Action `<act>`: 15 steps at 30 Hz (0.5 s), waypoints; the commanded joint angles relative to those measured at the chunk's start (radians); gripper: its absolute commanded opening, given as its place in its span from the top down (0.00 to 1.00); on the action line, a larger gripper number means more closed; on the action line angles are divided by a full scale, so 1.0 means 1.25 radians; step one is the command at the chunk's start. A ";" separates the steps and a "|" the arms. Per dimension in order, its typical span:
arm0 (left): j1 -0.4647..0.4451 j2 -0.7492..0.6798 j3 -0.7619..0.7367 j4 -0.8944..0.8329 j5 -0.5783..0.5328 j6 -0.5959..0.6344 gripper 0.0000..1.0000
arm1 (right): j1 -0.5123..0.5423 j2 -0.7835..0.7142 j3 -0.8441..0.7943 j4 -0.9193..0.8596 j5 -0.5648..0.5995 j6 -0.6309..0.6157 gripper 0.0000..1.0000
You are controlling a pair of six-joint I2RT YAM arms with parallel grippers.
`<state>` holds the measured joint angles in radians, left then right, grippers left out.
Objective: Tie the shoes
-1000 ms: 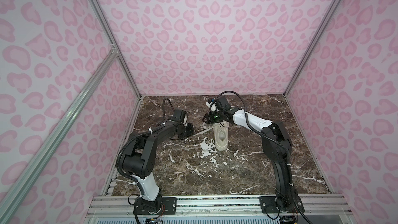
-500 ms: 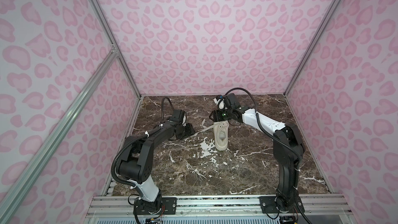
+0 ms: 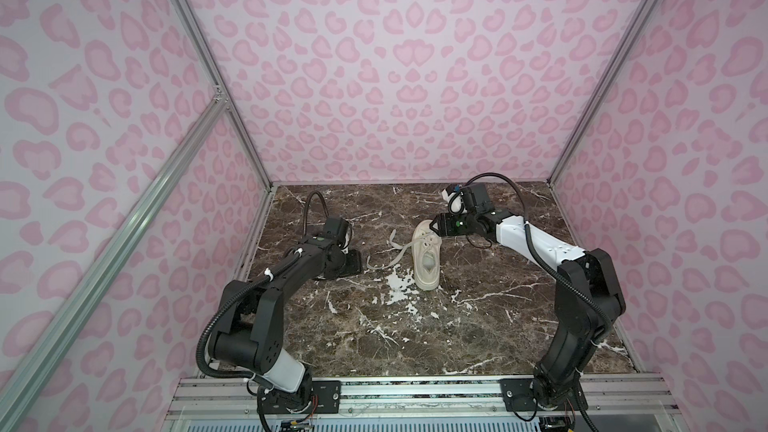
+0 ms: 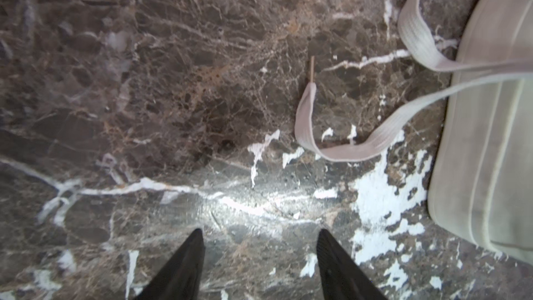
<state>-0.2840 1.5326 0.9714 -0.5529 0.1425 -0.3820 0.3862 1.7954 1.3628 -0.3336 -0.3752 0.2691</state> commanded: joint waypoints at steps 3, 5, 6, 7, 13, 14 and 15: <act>-0.019 -0.057 -0.017 0.075 0.066 0.155 0.39 | -0.014 -0.008 -0.010 0.014 -0.016 -0.015 0.36; -0.023 -0.033 0.009 0.081 0.097 0.211 0.40 | -0.020 -0.012 -0.015 0.015 -0.020 -0.015 0.36; -0.026 -0.006 0.035 0.070 0.104 0.235 0.41 | -0.022 -0.015 -0.020 0.017 -0.021 -0.013 0.36; -0.029 0.022 0.065 0.056 0.103 0.248 0.42 | -0.025 -0.019 -0.024 0.018 -0.021 -0.013 0.36; -0.071 0.158 0.164 0.126 0.143 0.267 0.45 | -0.041 -0.057 -0.061 0.017 -0.021 -0.012 0.36; -0.080 0.180 0.178 0.145 0.153 0.265 0.45 | -0.044 -0.065 -0.068 0.014 -0.021 -0.013 0.36; -0.089 0.199 0.190 0.160 0.165 0.265 0.46 | -0.049 -0.072 -0.072 0.011 -0.021 -0.013 0.36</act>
<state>-0.3771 1.7370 1.1732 -0.4370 0.2901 -0.0830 0.3325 1.7210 1.2881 -0.3202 -0.3939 0.2653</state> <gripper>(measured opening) 0.547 0.640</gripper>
